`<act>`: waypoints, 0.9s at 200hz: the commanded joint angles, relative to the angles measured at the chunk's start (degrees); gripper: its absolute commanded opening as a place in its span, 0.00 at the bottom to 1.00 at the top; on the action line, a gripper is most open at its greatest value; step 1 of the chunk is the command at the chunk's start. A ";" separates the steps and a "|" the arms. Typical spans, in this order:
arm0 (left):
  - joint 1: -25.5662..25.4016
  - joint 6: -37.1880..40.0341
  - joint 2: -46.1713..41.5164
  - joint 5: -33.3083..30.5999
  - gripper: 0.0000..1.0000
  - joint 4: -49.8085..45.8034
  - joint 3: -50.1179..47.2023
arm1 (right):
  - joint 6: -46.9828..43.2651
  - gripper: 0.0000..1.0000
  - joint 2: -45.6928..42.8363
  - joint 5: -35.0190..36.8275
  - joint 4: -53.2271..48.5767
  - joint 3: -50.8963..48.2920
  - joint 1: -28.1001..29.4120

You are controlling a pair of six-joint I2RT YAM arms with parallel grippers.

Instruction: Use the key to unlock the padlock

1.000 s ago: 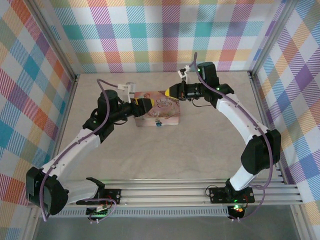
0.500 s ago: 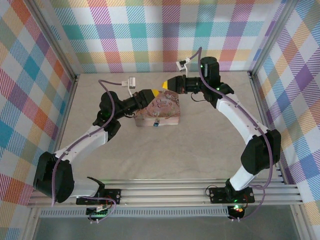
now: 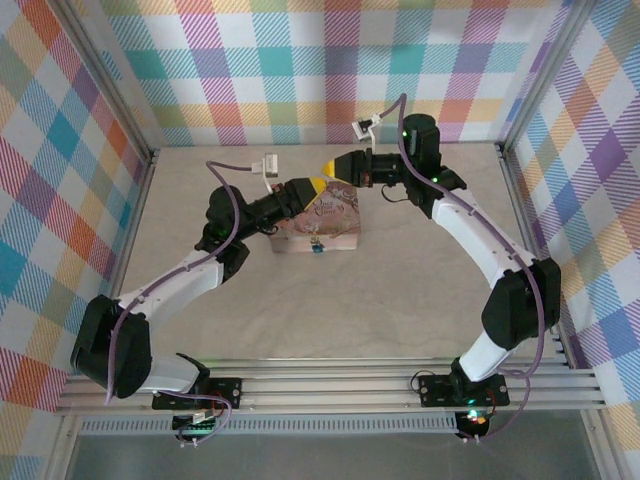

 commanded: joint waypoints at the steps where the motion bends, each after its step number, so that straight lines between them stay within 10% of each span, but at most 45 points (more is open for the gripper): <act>1: -0.82 -0.70 0.55 -1.01 0.38 3.97 1.72 | 1.44 0.00 -2.44 -1.88 3.65 -1.45 0.00; 180: -2.88 -2.39 1.23 -2.59 0.30 7.34 0.70 | 5.84 0.00 -5.45 1.46 8.48 -6.48 1.39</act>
